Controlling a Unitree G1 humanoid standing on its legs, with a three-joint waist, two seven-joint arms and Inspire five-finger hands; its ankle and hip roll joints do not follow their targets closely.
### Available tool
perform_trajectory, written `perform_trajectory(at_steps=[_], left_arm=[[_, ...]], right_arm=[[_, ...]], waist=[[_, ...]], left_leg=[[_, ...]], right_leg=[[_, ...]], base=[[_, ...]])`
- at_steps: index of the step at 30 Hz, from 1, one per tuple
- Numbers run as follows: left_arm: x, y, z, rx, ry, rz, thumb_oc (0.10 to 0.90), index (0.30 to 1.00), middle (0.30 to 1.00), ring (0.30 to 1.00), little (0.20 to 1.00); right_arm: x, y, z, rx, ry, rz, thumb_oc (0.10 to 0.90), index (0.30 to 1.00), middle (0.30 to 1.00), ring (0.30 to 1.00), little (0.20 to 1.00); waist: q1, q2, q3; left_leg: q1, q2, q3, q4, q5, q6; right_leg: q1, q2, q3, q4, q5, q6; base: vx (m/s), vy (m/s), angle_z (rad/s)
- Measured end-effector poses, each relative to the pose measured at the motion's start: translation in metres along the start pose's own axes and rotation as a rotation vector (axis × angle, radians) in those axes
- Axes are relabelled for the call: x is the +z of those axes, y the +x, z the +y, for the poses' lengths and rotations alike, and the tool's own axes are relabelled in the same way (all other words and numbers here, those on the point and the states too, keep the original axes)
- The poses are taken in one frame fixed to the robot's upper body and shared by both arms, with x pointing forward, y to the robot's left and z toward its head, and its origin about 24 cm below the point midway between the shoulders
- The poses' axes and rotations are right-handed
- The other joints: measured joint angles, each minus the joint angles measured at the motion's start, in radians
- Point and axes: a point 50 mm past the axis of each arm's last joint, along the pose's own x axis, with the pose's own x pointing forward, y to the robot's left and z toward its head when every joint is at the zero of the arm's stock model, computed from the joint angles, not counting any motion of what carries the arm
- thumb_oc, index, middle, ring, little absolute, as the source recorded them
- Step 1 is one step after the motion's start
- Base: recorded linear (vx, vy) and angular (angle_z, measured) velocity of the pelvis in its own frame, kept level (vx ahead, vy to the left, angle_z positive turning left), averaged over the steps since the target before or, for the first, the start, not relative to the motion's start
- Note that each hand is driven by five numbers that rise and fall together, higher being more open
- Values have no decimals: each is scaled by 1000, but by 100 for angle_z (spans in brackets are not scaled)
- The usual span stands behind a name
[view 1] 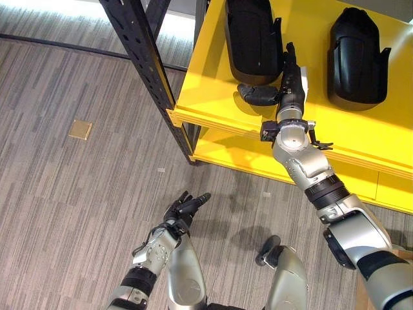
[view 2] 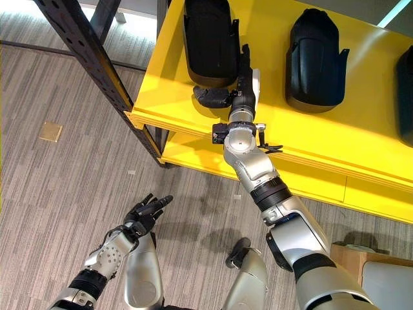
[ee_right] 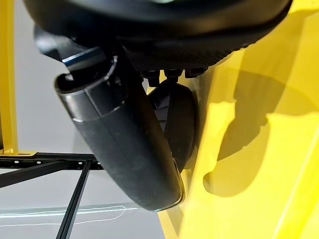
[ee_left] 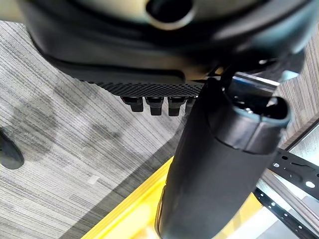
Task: Move parts from the plastic box to the shelf.
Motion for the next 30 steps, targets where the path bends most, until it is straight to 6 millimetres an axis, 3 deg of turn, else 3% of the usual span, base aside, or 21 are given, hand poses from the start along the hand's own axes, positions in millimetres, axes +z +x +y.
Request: perform_trajectory(at_steps=[12, 30], left_arm=[[-4, 0, 0, -2, -39, 21, 900, 1000, 1000, 1000, 1000], [-8, 0, 2, -13, -39, 34, 900, 1000, 1000, 1000, 1000]], right_arm=[[0, -3, 9, 46, 30, -1, 900, 1000, 1000, 1000, 1000], [-5, -12, 19, 92, 75, 16, 900, 1000, 1000, 1000, 1000]], waist=[[-23, 0, 0], [-25, 1, 0]], left_leg=[[0, 0, 1, -1, 0, 0], [16, -1, 13, 0, 0, 0]], right_leg=[[-4, 0, 1, 8, 0, 0], [-13, -2, 22, 21, -4, -4]], base=[[-3, -1, 0], [0, 0, 0]])
